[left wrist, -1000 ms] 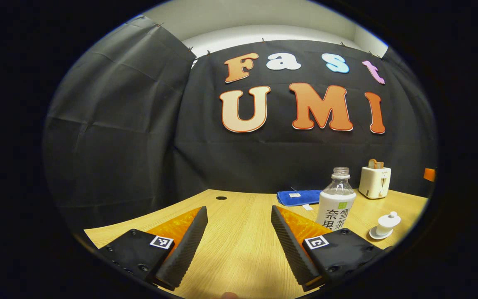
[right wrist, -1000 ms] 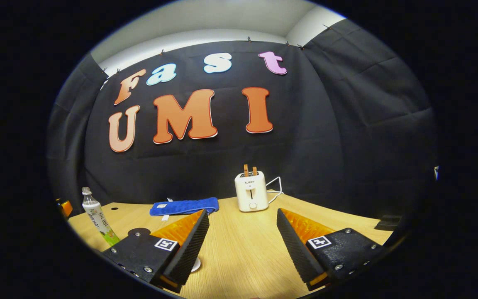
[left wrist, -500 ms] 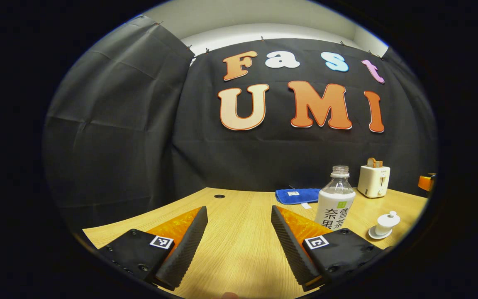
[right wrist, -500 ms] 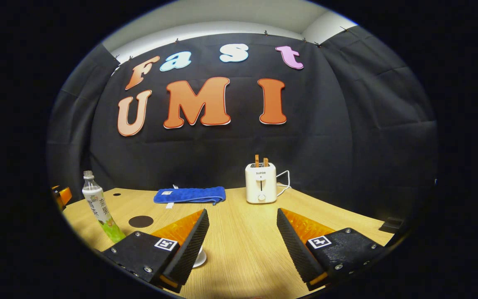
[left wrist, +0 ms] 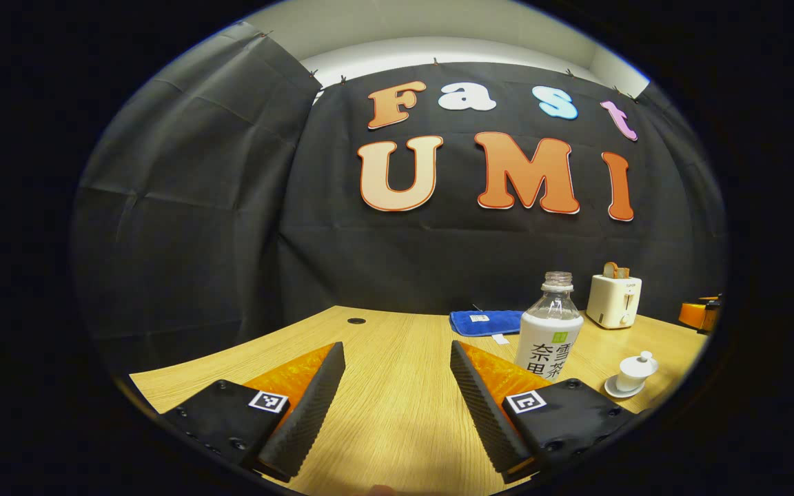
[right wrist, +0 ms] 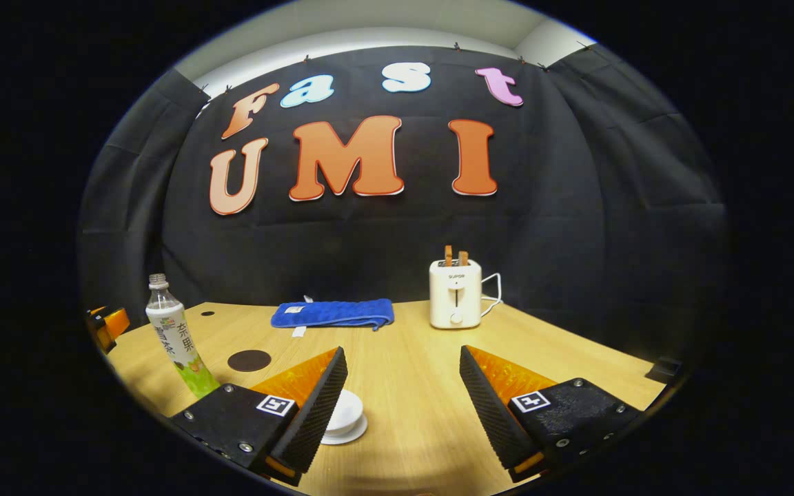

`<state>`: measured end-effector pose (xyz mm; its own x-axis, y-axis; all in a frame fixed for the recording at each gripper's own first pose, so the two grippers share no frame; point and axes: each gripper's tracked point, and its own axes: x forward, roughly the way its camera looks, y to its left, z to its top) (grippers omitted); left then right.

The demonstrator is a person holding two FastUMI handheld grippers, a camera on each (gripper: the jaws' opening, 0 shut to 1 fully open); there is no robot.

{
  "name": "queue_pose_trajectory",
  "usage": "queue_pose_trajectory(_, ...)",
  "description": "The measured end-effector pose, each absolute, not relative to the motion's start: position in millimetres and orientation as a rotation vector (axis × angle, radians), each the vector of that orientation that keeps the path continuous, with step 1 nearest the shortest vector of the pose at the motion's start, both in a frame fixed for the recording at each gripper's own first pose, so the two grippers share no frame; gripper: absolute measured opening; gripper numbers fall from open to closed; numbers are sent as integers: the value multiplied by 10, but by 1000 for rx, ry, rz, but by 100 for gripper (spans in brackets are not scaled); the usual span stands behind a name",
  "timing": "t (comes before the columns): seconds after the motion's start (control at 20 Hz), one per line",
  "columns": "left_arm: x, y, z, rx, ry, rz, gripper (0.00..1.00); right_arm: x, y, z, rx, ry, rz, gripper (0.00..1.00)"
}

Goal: Open the teacup lid with one hand, grasp the water bottle and pour water into the teacup with the other hand; after pouring, place the water bottle on the coaster and then close the teacup lid.

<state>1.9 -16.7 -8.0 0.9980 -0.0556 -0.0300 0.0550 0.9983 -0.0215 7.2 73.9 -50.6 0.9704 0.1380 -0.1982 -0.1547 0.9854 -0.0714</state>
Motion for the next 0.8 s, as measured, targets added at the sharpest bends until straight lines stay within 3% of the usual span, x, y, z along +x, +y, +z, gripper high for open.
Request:
queue_pose_trajectory(0.35, 15, -40, -116, -19, 39, -35, 99, 158, 1273, -901, -151, 323, 255, 98)
queue_pose_trajectory(0.8, 71, 49, -228, -33, 65, -23, 99, 248, 1346, -1116, -221, 382, 251, 93)
